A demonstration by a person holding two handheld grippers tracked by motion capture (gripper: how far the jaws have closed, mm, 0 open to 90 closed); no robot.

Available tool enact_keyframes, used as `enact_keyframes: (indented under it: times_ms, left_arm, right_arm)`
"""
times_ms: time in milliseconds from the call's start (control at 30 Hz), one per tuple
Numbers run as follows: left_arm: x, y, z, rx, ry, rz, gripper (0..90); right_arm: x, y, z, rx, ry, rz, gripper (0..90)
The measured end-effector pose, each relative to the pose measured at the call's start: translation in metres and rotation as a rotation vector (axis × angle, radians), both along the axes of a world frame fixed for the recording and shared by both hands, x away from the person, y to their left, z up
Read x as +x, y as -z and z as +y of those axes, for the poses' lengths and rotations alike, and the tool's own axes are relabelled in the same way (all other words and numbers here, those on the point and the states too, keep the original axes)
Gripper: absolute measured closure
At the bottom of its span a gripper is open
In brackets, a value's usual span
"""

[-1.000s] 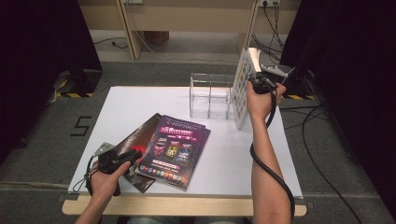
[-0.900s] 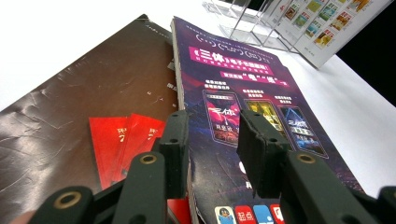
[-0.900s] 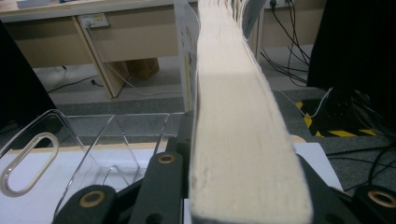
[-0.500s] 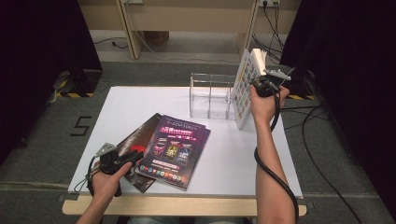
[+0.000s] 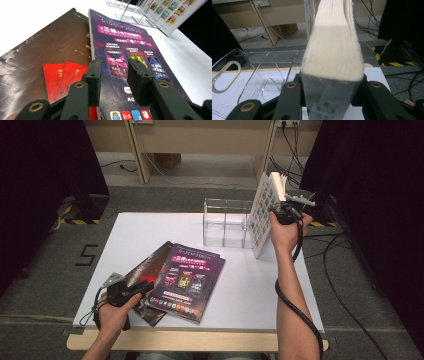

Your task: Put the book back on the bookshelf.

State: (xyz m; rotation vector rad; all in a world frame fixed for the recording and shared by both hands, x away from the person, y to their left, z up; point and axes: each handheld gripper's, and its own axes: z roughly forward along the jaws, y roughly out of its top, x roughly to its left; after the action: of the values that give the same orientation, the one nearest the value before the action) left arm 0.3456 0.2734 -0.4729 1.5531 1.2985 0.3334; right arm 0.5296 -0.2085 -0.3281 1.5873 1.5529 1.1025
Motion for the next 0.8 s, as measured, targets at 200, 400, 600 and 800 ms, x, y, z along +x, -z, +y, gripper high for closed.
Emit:
enact_keyframes:
  times_ms: [200, 400, 600, 800]
  left_arm:
    - [0.0005, 0.0003, 0.0016, -0.001, -0.003, 0.001, 62.7]
    - [0.0007, 0.0002, 0.0017, 0.000, -0.002, 0.001, 62.7]
    - [0.0011, 0.0004, 0.0028, -0.002, -0.005, 0.002, 62.6]
    - [0.0016, 0.0008, 0.0021, -0.001, -0.005, 0.003, 62.6]
  right_arm:
    - [0.0069, -0.0021, 0.0007, 0.020, -0.010, 0.037, 69.8]
    - [0.0096, -0.0047, 0.0029, 0.046, 0.020, 0.064, 74.1]
    - [0.0058, 0.0009, 0.0080, 0.044, 0.044, -0.003, 74.4]
    - [0.0042, 0.0045, 0.0069, 0.032, 0.038, -0.033, 74.2]
